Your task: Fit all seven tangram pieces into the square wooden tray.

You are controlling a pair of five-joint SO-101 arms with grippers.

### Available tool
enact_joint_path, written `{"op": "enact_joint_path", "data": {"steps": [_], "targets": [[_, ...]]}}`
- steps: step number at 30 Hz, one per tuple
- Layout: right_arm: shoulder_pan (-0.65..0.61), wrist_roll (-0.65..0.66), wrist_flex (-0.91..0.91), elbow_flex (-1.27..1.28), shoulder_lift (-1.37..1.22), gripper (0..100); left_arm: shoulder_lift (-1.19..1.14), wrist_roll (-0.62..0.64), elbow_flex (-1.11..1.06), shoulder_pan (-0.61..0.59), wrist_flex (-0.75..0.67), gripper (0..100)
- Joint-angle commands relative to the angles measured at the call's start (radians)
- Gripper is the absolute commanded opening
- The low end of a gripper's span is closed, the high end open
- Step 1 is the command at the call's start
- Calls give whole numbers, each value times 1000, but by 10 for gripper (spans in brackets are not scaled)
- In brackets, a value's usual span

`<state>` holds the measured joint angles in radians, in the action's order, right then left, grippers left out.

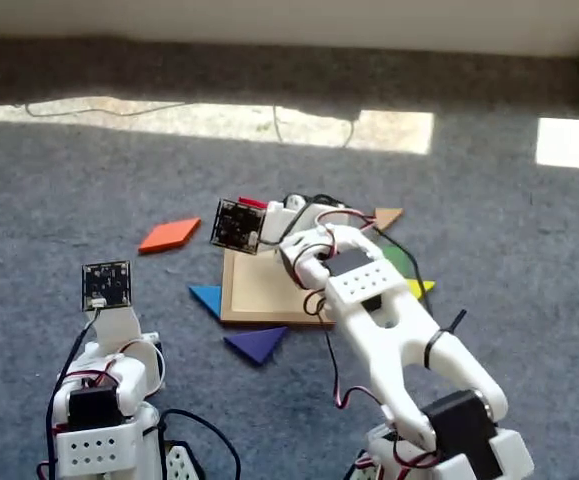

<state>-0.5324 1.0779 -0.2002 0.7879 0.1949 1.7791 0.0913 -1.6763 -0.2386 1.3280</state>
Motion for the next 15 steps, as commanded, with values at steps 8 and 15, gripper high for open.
{"op": "enact_joint_path", "data": {"steps": [8, 15], "targets": [[-16, 17, 116, -10, -150, 48, 39, -5, -21, -10, 8, 6], [-19, -32, 25, -12, -147, 152, 39, -5, -21, -10, 8, 6]]}}
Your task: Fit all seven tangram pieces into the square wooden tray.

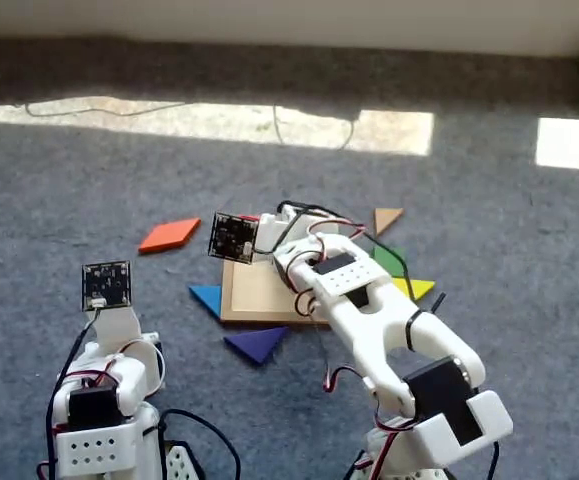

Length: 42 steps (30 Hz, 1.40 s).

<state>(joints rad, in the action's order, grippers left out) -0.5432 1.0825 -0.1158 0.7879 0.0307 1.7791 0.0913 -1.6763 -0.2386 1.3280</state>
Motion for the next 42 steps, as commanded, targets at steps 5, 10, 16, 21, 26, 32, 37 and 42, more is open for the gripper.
{"op": "enact_joint_path", "data": {"steps": [5, 10, 16, 21, 26, 32, 37, 42], "targets": [[-8, -115, -110, -42, 50, 154, 39, -5, -21, -10, 8, 6], [-36, -250, -217, -48, 186, 201, 39, -5, -21, -10, 8, 6], [-90, -416, -335, -50, 331, 212, 39, -5, -21, -10, 8, 6], [-91, -594, -418, -50, 433, 211, 39, -5, -21, -10, 8, 6], [2, -1017, -570, -50, 521, 211, 39, -5, -21, -10, 8, 6], [209, -1488, -780, -50, 533, 213, 39, -5, -21, -10, 8, 6], [331, -1617, -877, -44, 532, 214, 39, -5, -21, -10, 8, 6], [338, -1633, -924, -45, 518, 214, 39, -5, -21, -10, 8, 6]]}}
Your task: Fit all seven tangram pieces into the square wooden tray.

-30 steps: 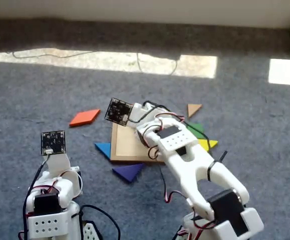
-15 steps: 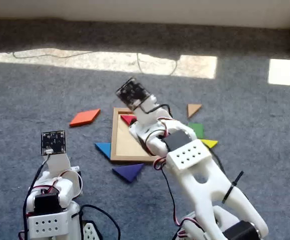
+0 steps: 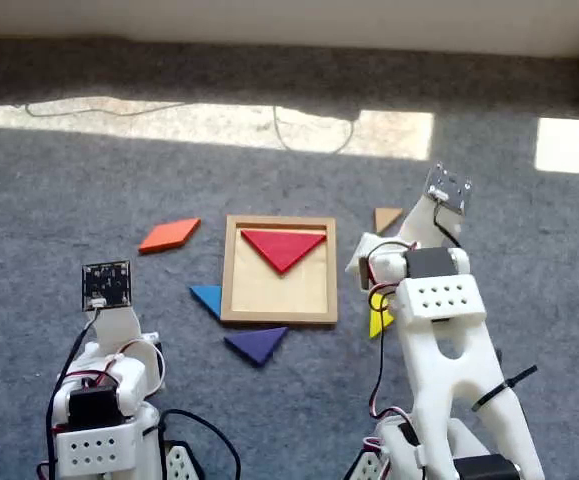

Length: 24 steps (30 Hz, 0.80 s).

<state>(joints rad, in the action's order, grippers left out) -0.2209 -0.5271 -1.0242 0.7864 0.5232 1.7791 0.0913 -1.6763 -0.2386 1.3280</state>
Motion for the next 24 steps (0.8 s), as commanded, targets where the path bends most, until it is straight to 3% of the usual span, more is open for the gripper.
{"op": "enact_joint_path", "data": {"steps": [1, 9, 18, 24], "targets": [[18, -44, -19, -47, 4, 214, 39, -5, -21, -10, 8, 6], [33, -167, -21, -222, -335, 214, 39, -5, -21, -10, 8, 6], [62, -175, -28, -341, -506, 220, 39, -5, -21, -10, 8, 6], [70, -175, -137, -358, -507, 340, 39, -5, -21, -10, 8, 6]]}}
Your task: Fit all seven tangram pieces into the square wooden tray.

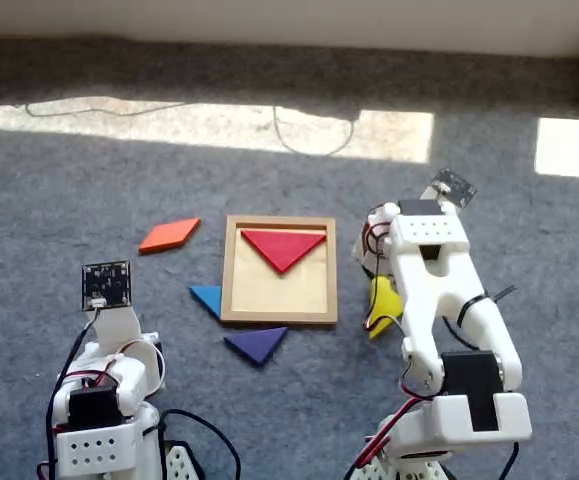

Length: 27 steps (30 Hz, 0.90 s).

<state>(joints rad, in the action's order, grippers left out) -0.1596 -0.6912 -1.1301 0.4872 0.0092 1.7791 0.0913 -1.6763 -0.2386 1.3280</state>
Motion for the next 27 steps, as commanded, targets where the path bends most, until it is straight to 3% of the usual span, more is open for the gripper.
{"op": "enact_joint_path", "data": {"steps": [1, 12, 21, 27], "targets": [[5, -11, -28, -64, 4, 340, 39, -5, -21, -10, 8, 6], [-30, -25, 104, -64, -1, 340, 39, -5, -21, -10, 8, 6], [-22, -44, 77, -74, -217, 340, 39, -5, -21, -10, 8, 6], [-12, -38, 1, -74, -180, 340, 39, -5, -21, -10, 8, 6]]}}
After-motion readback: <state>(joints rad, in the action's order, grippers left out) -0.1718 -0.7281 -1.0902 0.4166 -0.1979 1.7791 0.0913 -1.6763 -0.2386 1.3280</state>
